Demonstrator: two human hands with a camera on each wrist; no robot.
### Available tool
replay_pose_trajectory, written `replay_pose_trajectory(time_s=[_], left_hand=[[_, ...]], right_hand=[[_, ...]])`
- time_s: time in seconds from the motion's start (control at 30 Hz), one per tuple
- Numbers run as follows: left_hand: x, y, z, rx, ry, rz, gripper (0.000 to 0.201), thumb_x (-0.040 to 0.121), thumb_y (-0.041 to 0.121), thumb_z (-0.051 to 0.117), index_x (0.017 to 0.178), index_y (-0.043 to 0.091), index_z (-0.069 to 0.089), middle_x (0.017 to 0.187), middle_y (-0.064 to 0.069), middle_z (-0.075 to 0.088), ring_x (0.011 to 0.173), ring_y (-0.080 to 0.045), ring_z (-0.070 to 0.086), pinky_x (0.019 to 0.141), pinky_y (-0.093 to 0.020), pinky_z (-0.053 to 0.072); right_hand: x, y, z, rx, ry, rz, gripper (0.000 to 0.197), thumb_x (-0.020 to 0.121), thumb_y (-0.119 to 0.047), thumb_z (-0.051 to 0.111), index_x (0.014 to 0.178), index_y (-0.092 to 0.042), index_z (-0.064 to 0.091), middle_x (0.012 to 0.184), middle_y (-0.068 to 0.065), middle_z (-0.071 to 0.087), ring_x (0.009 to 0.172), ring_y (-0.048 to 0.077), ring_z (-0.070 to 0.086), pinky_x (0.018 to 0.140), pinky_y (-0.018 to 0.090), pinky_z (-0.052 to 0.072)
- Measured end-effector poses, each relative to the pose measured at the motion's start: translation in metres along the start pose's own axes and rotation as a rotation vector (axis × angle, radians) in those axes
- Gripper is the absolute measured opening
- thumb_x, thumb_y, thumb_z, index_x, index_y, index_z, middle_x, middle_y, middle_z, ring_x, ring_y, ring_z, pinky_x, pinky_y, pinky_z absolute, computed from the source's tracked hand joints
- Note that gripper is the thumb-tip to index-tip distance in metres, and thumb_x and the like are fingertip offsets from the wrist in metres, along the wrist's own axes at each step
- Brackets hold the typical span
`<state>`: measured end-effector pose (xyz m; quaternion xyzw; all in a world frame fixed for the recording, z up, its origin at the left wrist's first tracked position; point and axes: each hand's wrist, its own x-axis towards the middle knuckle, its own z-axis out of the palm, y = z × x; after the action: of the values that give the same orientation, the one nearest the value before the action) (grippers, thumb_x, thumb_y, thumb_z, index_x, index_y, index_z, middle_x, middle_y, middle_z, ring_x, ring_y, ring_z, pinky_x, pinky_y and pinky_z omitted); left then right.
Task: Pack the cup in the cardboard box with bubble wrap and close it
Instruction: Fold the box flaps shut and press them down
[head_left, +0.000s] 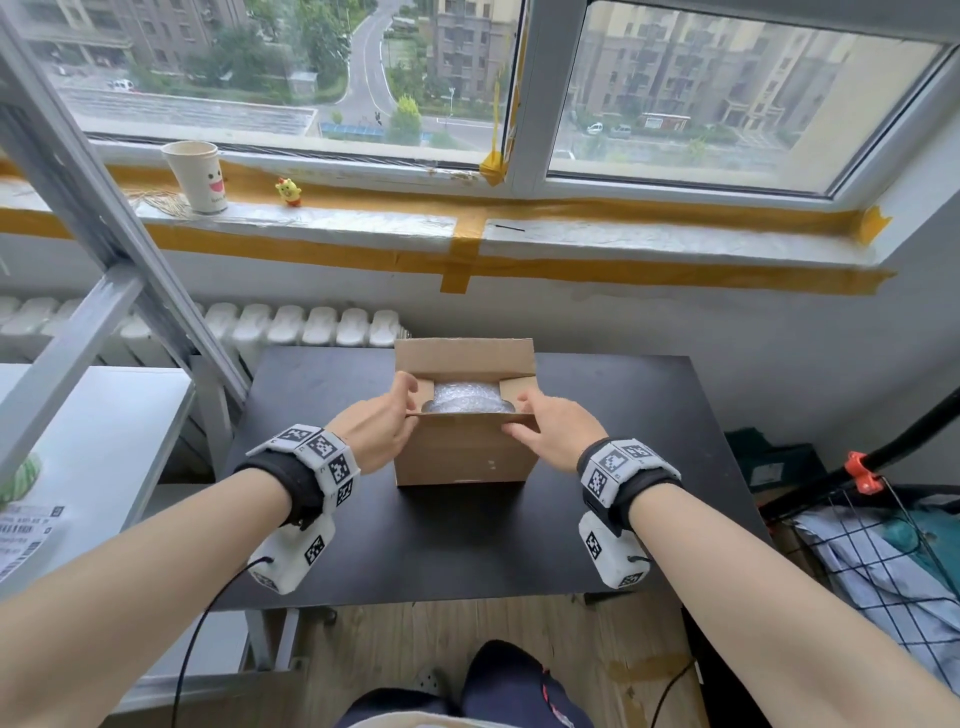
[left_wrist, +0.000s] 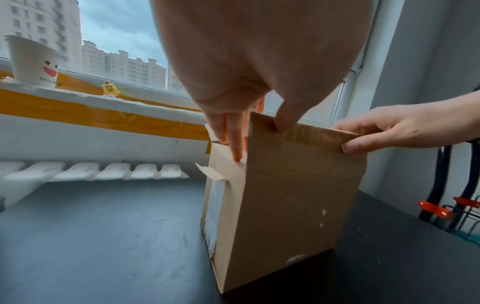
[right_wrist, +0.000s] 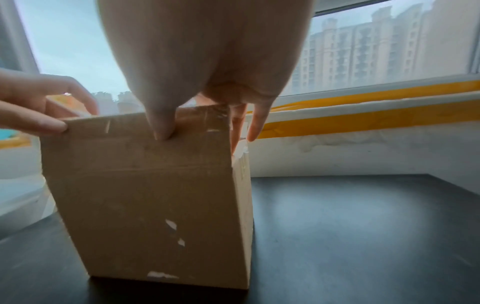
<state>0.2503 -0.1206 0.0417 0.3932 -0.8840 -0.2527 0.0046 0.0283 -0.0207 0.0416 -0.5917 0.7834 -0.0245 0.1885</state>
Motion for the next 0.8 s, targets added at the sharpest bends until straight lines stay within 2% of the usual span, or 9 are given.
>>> replay_pose_trajectory(time_s=[0.07,0.17,0.3,0.4,0.47,0.57,0.67,0.73,0.8], left_hand=[[0.005,0.001,-0.004,-0.006,0.037,-0.015,0.026,0.097,0.017,0.04,0.119,0.009,0.03,0.12,-0.008,0.056,0.09,-0.034,0.061,0.084,-0.038,0.047],[0.014,-0.003,-0.006,0.011,0.028,-0.054,0.032,0.095,0.015,0.047,0.122,0.013,0.03,0.112,-0.014,0.059,0.089,-0.035,0.061,0.083,-0.041,0.049],[0.025,-0.016,-0.005,0.052,0.015,-0.024,0.047,0.09,0.02,0.058,0.129,0.013,0.033,0.133,-0.007,0.046,0.107,-0.028,0.056,0.092,-0.045,0.048],[0.032,-0.024,-0.005,0.054,0.062,0.007,0.064,0.083,0.023,0.069,0.135,0.011,0.034,0.141,-0.007,0.037,0.123,-0.027,0.048,0.102,-0.04,0.043],[0.038,-0.025,-0.01,0.068,0.074,0.023,0.077,0.078,0.025,0.075,0.139,0.01,0.03,0.151,-0.009,0.024,0.136,-0.028,0.034,0.111,-0.037,0.033],[0.052,-0.019,-0.019,0.15,-0.004,0.036,0.099,0.072,0.027,0.081,0.146,0.011,0.018,0.157,-0.013,0.002,0.145,-0.027,0.01,0.118,-0.034,0.015],[0.069,-0.014,-0.024,0.276,-0.103,-0.014,0.12,0.064,0.033,0.085,0.15,0.018,0.003,0.158,-0.013,-0.005,0.147,-0.028,-0.003,0.121,-0.04,0.008],[0.078,-0.012,-0.025,0.318,-0.176,-0.062,0.125,0.063,0.036,0.085,0.15,0.021,-0.004,0.159,-0.012,-0.005,0.147,-0.026,-0.006,0.121,-0.044,0.006],[0.082,-0.012,-0.027,0.333,-0.204,-0.074,0.125,0.061,0.039,0.085,0.15,0.02,-0.001,0.157,-0.009,0.007,0.146,-0.026,0.002,0.12,-0.045,0.008]], right_hand=[[0.006,-0.002,-0.003,-0.032,0.03,-0.001,0.051,0.093,-0.047,0.048,0.133,-0.014,0.042,0.131,0.008,0.059,0.117,0.031,0.055,0.101,0.038,0.04],[0.014,-0.005,-0.005,-0.063,0.047,-0.015,0.051,0.093,-0.043,0.052,0.133,-0.014,0.042,0.132,0.005,0.056,0.115,0.028,0.055,0.101,0.036,0.039],[0.027,-0.003,-0.003,-0.098,0.088,-0.052,0.059,0.085,-0.045,0.062,0.132,-0.016,0.042,0.13,0.004,0.053,0.118,0.023,0.052,0.102,0.035,0.038],[0.035,0.001,-0.002,-0.105,0.111,-0.078,0.078,0.078,-0.047,0.069,0.14,-0.015,0.033,0.144,0.004,0.038,0.132,0.022,0.039,0.108,0.036,0.033],[0.041,0.001,-0.004,-0.115,0.104,-0.088,0.093,0.074,-0.046,0.074,0.146,-0.014,0.023,0.155,0.007,0.02,0.142,0.024,0.024,0.114,0.038,0.026],[0.053,-0.004,-0.012,-0.161,0.052,-0.118,0.11,0.068,-0.044,0.08,0.149,-0.015,0.012,0.16,0.006,0.003,0.147,0.024,0.009,0.119,0.039,0.017],[0.064,-0.011,-0.019,-0.213,-0.034,-0.137,0.123,0.062,-0.042,0.084,0.151,-0.017,0.003,0.161,0.005,-0.004,0.149,0.023,0.001,0.12,0.039,0.007],[0.072,-0.012,-0.021,-0.244,-0.08,-0.132,0.128,0.06,-0.042,0.085,0.151,-0.017,0.0,0.161,0.004,-0.004,0.149,0.021,-0.002,0.12,0.039,0.002],[0.077,-0.012,-0.022,-0.268,-0.117,-0.128,0.13,0.058,-0.044,0.086,0.151,-0.017,-0.001,0.161,0.003,-0.001,0.149,0.02,-0.003,0.12,0.039,0.0]])
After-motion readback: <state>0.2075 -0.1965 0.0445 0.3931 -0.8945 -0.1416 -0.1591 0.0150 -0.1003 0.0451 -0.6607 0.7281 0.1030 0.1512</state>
